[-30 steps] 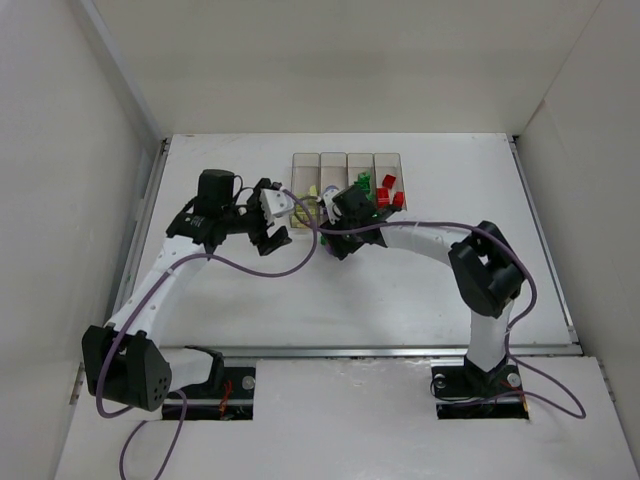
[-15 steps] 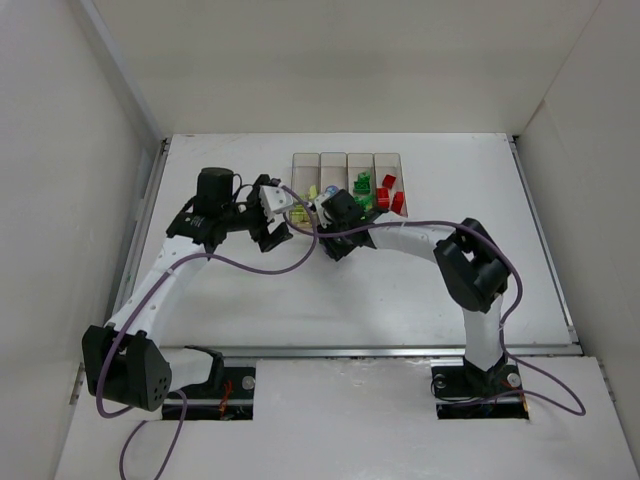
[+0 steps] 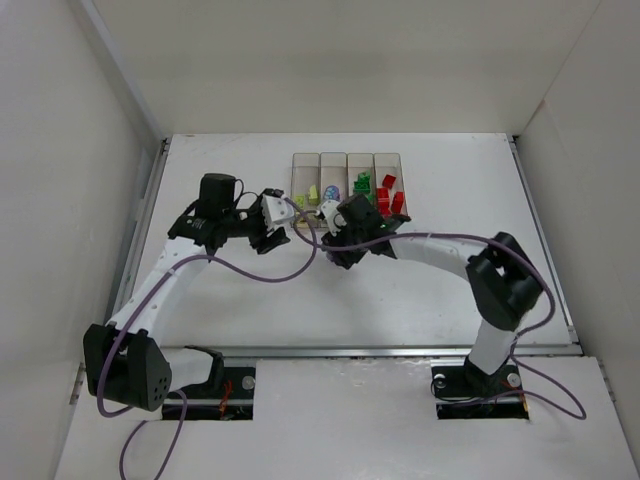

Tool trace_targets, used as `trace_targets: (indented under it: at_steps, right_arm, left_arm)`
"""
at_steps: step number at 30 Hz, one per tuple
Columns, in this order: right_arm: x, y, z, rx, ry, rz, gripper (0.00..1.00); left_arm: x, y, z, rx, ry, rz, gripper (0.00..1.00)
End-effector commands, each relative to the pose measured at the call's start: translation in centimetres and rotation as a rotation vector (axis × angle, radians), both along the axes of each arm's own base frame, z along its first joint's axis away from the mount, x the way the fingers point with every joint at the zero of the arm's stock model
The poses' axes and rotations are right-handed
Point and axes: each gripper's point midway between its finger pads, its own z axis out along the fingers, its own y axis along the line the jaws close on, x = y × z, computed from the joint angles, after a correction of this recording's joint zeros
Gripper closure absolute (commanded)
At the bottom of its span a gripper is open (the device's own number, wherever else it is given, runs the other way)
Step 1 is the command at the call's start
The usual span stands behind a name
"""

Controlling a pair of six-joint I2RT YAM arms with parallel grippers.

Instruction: Sort the legos into containers by color

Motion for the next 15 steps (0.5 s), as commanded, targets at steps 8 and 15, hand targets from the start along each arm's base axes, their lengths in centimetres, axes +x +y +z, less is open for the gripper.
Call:
trace_targets:
  at_steps: [8, 15]
  right_arm:
    - [-4.9, 3.7, 13.1, 0.369, -0.124, 0.339, 1.0]
    - [-5.6, 4.1, 15.1, 0.407, -0.151, 0.369, 1.0]
  left_arm:
    - [-3.3, -2.2, 0.5, -0.033, 0.0, -0.225, 0.61]
    - [-3.3, -4.2, 2.5, -0.127, 0.038, -0.236, 0.56]
